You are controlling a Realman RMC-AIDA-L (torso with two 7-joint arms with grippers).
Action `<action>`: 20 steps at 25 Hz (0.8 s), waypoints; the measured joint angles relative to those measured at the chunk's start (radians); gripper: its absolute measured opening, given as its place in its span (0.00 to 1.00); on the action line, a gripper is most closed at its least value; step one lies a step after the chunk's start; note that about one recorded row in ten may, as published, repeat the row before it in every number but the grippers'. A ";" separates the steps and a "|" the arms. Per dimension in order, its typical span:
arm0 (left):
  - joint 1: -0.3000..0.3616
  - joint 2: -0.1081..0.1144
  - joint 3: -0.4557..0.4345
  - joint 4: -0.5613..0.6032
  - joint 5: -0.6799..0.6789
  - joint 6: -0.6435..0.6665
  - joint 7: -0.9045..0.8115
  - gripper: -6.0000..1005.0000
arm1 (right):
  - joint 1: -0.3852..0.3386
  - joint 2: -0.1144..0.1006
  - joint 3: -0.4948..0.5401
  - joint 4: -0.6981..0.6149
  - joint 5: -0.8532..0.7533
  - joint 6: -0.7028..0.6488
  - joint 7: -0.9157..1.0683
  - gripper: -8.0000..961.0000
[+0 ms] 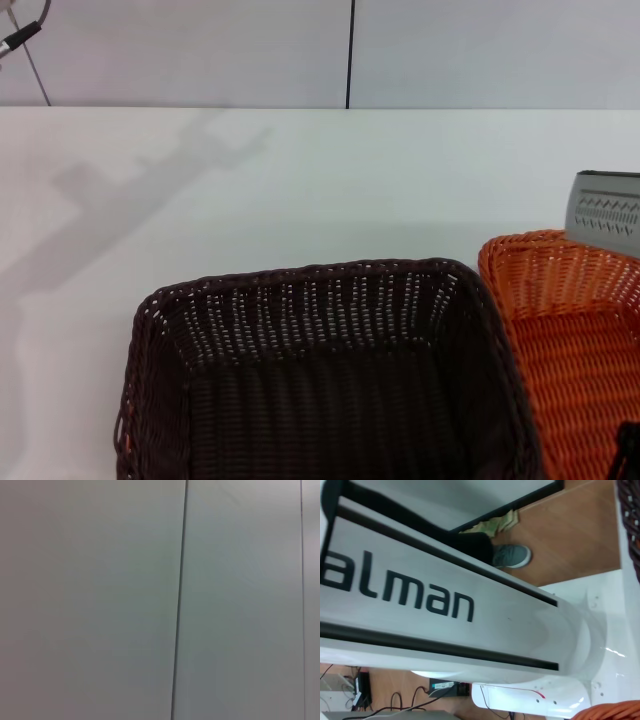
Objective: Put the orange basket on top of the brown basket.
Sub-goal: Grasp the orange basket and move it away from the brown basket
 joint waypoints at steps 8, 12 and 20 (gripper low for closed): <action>0.008 -0.003 0.000 0.012 -0.003 0.001 0.000 0.86 | -0.008 -0.070 0.043 -0.101 0.098 0.003 0.026 0.73; 0.002 -0.004 0.000 0.020 -0.006 0.001 -0.001 0.86 | -0.012 -0.106 0.146 -0.208 0.132 0.044 0.046 0.73; -0.001 -0.006 0.006 0.029 -0.006 -0.004 -0.002 0.86 | -0.024 -0.095 0.160 -0.290 0.064 0.312 0.054 0.73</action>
